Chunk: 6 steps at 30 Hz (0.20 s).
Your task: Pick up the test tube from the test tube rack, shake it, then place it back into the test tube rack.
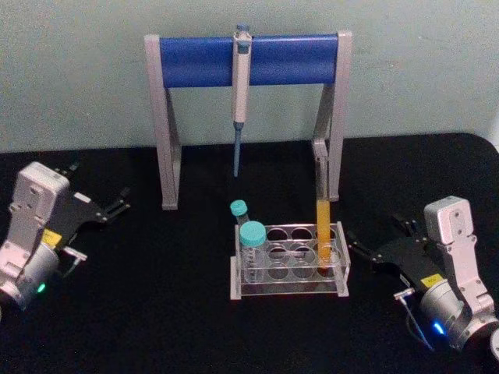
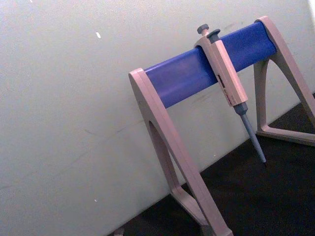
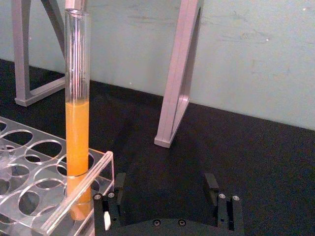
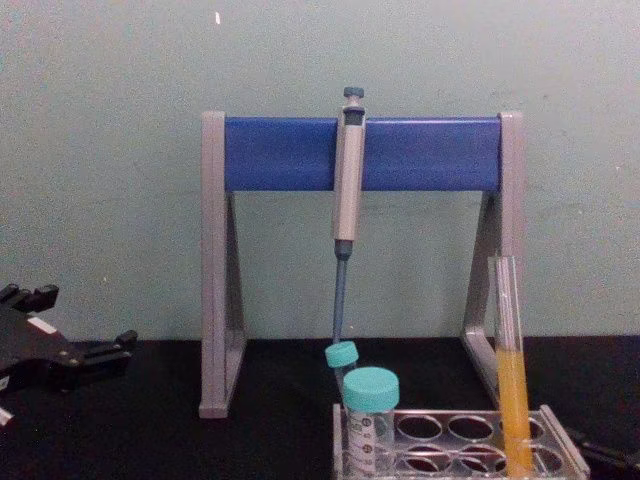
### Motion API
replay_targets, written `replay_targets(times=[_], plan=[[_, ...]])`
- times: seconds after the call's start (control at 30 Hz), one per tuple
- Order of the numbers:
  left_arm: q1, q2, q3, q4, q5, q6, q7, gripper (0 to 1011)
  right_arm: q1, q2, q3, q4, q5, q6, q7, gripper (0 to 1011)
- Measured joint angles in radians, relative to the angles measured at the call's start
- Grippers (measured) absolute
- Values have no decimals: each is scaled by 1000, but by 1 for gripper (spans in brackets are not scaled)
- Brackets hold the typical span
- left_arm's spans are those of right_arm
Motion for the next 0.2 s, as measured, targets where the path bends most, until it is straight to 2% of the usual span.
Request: replay_targets(times=[0.2], plan=[[0, 0, 0, 0, 0, 0, 0, 1001, 0, 0, 0, 0, 0, 0, 0, 1000]])
